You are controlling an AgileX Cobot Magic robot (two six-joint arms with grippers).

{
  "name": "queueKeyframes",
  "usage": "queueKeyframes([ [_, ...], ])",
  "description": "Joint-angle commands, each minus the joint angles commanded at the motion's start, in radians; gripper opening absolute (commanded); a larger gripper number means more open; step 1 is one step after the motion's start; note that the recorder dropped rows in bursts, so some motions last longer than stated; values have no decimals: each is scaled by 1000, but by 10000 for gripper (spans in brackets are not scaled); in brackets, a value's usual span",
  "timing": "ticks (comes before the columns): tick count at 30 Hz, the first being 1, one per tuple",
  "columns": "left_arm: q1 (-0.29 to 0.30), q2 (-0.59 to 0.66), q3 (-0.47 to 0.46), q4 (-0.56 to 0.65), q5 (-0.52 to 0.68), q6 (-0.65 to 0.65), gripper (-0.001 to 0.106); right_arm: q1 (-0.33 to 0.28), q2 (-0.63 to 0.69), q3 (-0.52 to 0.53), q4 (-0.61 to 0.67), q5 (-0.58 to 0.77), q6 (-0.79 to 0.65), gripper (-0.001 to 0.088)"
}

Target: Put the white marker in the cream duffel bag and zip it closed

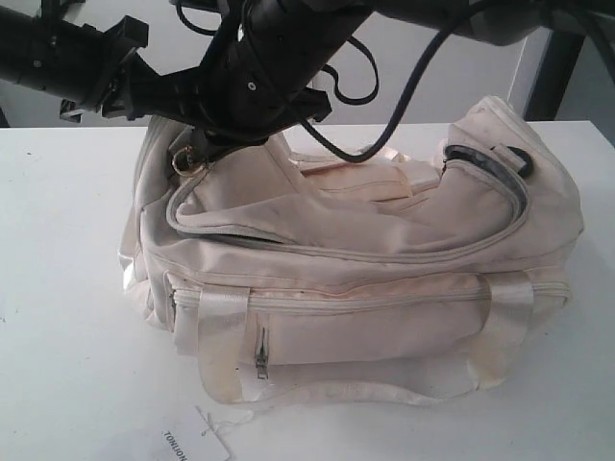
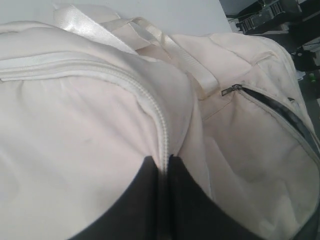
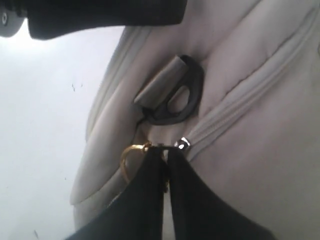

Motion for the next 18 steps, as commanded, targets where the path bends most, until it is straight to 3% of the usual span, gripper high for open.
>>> queueKeyframes([
  [10, 0, 0, 0, 0, -12, 0, 0, 0, 0, 0, 183, 66, -130, 0],
  [18, 0, 0, 0, 0, -29, 0, 0, 0, 0, 0, 286, 226, -263, 0],
])
